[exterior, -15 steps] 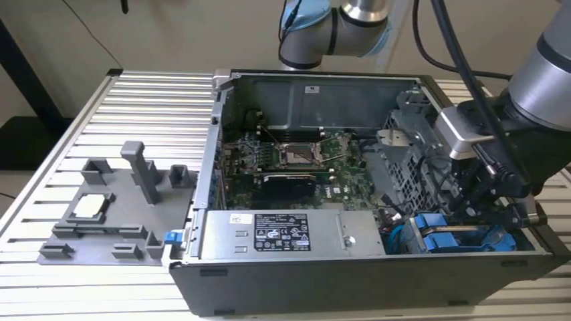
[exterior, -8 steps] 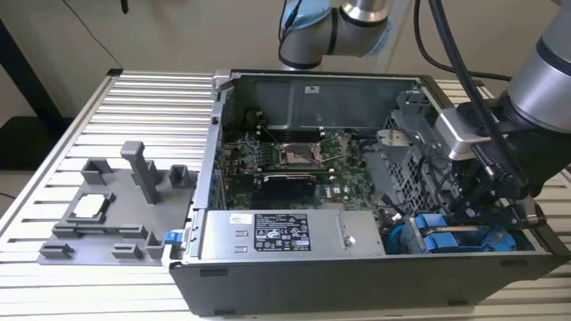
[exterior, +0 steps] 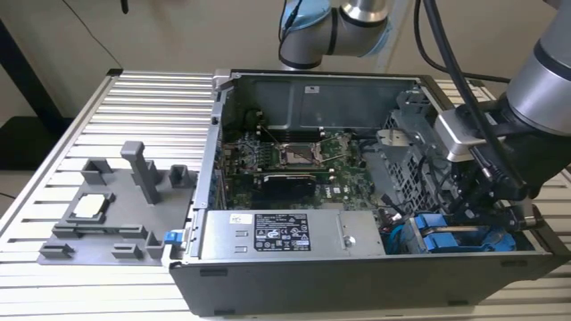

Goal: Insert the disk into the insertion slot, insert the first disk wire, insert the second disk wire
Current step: 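Insert the second disk wire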

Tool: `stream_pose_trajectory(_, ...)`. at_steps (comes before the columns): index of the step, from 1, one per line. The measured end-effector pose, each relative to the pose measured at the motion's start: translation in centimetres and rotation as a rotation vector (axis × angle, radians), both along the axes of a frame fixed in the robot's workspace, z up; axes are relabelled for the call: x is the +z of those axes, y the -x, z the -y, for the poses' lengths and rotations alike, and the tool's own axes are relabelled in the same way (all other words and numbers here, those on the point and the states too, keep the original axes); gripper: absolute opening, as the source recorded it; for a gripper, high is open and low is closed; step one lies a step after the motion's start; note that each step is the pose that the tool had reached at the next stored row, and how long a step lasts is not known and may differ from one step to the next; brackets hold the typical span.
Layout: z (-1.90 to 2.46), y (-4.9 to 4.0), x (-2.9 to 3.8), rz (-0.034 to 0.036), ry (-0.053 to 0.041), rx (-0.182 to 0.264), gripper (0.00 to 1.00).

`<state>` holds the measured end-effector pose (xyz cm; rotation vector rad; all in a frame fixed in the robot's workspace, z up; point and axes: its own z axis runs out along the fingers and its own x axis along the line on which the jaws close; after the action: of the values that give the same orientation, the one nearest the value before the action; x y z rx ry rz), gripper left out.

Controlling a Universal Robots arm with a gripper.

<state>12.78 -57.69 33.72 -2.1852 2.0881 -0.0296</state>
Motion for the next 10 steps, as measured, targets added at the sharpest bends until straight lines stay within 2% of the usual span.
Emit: stream_pose_trajectory(10,0.00,0.00,-0.07,-0.0001,-0.0004,-0.001,0.17)
